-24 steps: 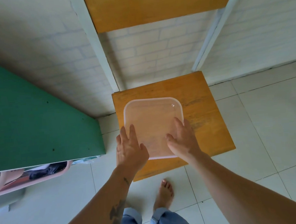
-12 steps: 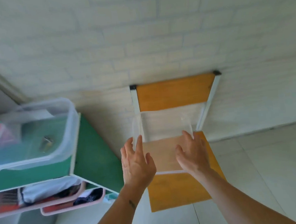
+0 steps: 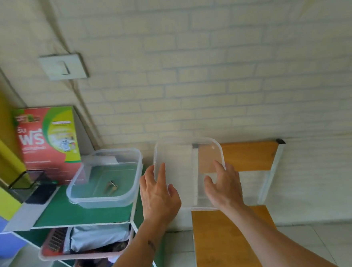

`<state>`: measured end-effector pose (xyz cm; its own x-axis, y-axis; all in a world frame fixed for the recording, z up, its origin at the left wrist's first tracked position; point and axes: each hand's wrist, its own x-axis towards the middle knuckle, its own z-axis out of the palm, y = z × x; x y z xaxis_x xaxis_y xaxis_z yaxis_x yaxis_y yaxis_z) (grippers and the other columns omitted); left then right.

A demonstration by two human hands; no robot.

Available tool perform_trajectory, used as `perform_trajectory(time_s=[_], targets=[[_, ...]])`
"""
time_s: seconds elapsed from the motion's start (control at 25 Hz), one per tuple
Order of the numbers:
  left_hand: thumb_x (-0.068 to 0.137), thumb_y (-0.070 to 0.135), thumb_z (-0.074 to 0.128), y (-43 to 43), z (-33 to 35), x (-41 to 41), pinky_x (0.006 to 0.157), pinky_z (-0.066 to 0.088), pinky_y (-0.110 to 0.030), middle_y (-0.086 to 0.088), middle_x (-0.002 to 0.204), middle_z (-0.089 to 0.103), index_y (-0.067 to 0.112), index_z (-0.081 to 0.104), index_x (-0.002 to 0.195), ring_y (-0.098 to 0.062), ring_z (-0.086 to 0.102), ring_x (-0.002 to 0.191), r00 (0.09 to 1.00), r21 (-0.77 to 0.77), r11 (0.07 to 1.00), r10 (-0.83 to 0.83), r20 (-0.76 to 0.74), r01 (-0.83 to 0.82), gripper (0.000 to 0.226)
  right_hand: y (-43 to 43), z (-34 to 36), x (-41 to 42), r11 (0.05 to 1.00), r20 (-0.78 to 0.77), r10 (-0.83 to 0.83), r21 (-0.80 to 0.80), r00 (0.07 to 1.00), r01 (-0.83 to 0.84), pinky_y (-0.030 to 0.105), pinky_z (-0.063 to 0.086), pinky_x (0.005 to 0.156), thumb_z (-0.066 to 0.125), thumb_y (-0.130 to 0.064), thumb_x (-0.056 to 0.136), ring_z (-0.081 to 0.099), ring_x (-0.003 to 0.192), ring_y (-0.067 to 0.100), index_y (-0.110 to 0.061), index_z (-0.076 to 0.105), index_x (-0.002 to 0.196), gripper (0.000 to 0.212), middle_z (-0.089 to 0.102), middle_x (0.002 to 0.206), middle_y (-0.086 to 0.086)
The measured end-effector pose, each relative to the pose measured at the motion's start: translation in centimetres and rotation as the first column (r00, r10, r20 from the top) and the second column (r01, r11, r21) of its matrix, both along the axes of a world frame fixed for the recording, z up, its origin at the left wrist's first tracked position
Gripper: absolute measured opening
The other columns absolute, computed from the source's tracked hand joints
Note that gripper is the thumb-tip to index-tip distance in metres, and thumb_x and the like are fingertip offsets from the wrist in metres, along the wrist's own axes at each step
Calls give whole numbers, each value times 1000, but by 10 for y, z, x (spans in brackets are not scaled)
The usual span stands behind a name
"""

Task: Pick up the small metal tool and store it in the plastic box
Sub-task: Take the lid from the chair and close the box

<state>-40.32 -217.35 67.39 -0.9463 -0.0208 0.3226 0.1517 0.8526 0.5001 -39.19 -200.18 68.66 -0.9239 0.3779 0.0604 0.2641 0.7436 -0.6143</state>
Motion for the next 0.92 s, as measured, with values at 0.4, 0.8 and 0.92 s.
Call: perform_trajectory(time_s=[0.4, 0.8, 0.92], targets=[[80, 7, 52, -153, 20, -65, 103, 42, -46, -15, 145, 45, 16, 47, 141, -36, 43, 121, 998, 115, 991, 66, -24, -63, 62, -149, 25, -70, 998, 32, 65, 5, 997, -65, 50, 32, 112, 46, -41, 92, 25, 142, 34, -24, 31, 150, 62, 21, 159, 12], [83, 7, 49, -254, 5, -116, 109, 35, -44, -9, 146, 45, 18, 45, 143, -31, 37, 126, 987, 123, 991, 33, 157, -52, 61, -246, 17, -114, 994, 243, 99, 22, 965, -108, 45, 40, 97, 42, -37, 90, 37, 124, 33, -20, 38, 141, 53, 38, 138, 12], [86, 10, 47, -266, -2, -121, 110, 33, -41, -6, 146, 45, 19, 42, 145, -29, 36, 127, 973, 131, 990, 18, 229, -50, 60, -255, 11, -121, 989, 298, 107, 70, 949, -134, 45, 41, 95, 41, -38, 87, 38, 120, 32, -21, 42, 137, 53, 39, 135, 11]])
